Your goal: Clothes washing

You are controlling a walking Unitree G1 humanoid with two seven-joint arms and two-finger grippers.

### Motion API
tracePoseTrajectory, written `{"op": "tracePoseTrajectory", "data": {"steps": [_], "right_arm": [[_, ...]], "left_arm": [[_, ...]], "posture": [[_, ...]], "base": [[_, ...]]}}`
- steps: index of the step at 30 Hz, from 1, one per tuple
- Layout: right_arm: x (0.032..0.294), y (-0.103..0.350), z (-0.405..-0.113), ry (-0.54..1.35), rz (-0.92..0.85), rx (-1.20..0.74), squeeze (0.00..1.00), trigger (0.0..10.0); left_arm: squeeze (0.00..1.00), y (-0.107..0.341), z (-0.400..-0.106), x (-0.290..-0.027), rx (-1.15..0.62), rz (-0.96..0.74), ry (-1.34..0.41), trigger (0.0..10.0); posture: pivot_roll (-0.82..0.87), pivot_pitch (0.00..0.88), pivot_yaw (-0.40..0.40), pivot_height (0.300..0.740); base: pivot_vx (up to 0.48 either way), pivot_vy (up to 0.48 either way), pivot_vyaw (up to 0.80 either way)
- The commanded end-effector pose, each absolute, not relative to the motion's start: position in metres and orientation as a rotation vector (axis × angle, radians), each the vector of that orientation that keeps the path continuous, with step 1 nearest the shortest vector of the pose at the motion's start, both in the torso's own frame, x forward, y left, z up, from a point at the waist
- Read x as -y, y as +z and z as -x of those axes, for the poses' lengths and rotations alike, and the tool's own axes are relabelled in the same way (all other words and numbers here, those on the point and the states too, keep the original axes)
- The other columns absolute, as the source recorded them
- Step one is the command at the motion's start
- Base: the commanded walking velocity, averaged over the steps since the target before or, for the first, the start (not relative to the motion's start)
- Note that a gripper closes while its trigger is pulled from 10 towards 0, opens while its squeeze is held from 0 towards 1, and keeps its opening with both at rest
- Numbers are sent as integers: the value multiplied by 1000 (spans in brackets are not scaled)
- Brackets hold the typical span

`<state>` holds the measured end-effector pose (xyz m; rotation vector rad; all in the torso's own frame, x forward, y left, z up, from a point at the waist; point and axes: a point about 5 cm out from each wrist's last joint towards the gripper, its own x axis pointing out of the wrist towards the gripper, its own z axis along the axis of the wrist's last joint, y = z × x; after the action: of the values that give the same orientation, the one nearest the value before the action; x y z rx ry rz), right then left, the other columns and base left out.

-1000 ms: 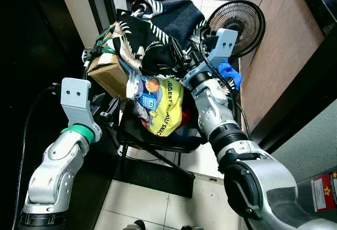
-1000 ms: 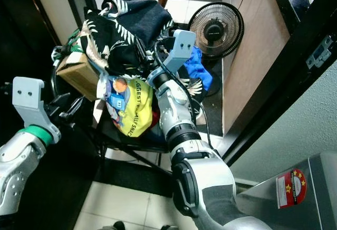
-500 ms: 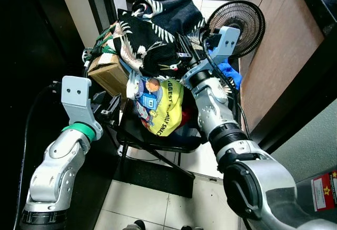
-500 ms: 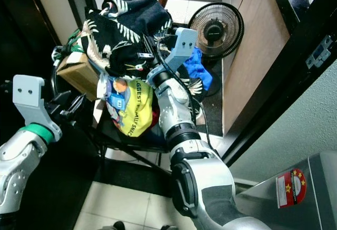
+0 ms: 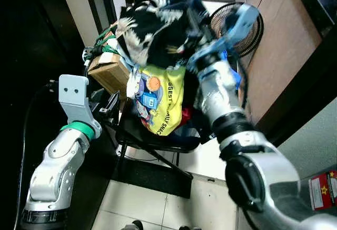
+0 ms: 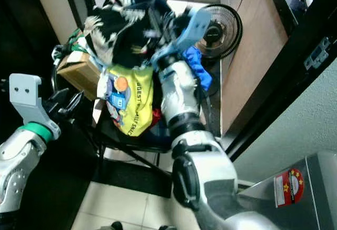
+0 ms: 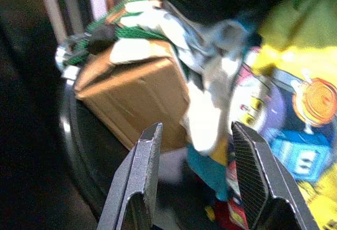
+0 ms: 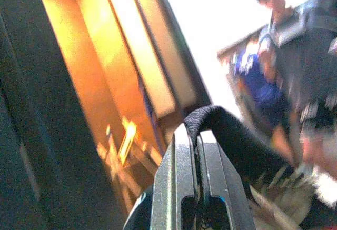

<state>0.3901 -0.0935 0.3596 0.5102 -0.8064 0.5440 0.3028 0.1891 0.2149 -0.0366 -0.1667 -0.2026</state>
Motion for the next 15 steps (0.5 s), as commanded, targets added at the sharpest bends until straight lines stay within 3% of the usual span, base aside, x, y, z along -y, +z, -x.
{"op": "tracePoseTrajectory", "data": {"steps": [1,10,14,15], "right_arm": [[103,381,-383,544,-519,885,0,0],[121,402,-376,513,-492,970,0,0],[145,420,-373,387,-473,1029,0,0],[165,432,-370,299,-480,1070,0,0]], "left_arm": [[0,210,-302,-194,159,42,-183,10000],[0,211,-304,-194,171,47,-181,10000],[0,212,-306,-194,181,51,-176,10000],[0,213,-306,-195,186,54,-172,10000]], "posture": [[84,45,35,740],[75,21,34,740],[75,7,30,740],[75,0,30,740]], "base": [[0,0,0],[0,0,0],[0,0,0],[0,0,0]]}}
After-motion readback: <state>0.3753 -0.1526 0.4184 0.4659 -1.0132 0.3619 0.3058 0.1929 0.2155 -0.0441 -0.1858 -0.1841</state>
